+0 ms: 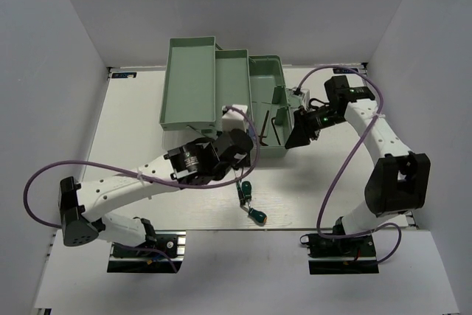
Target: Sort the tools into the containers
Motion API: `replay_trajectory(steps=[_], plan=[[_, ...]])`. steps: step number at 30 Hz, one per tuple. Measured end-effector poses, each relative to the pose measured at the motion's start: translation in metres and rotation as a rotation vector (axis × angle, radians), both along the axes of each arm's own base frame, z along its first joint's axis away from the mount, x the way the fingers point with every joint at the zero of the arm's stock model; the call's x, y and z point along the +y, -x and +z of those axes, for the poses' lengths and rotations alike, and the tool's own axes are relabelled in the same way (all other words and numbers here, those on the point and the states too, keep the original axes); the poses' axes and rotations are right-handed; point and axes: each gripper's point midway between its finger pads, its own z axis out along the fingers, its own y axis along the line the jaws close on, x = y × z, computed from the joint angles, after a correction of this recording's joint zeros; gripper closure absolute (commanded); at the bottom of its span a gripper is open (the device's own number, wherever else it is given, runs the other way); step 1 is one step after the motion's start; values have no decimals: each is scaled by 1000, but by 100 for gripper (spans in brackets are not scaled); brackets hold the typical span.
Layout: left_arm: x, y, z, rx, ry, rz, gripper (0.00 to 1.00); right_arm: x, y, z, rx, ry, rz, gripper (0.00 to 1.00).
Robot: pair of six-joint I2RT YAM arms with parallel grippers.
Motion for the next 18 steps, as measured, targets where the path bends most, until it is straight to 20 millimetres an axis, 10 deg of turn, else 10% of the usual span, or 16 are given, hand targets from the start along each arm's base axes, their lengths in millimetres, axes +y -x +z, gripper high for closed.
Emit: replay_trajectory(steps=[6,11,18], plan=[[4,-76,47,-170,-12,176,100,-1,35,-5,-27,-10,102,46],[20,-158,37,-208,-112,328,98,6,77,-27,-32,34,201,38],[34,-236,17,-190,-224,395,41,19,91,-49,-136,108,268,37]])
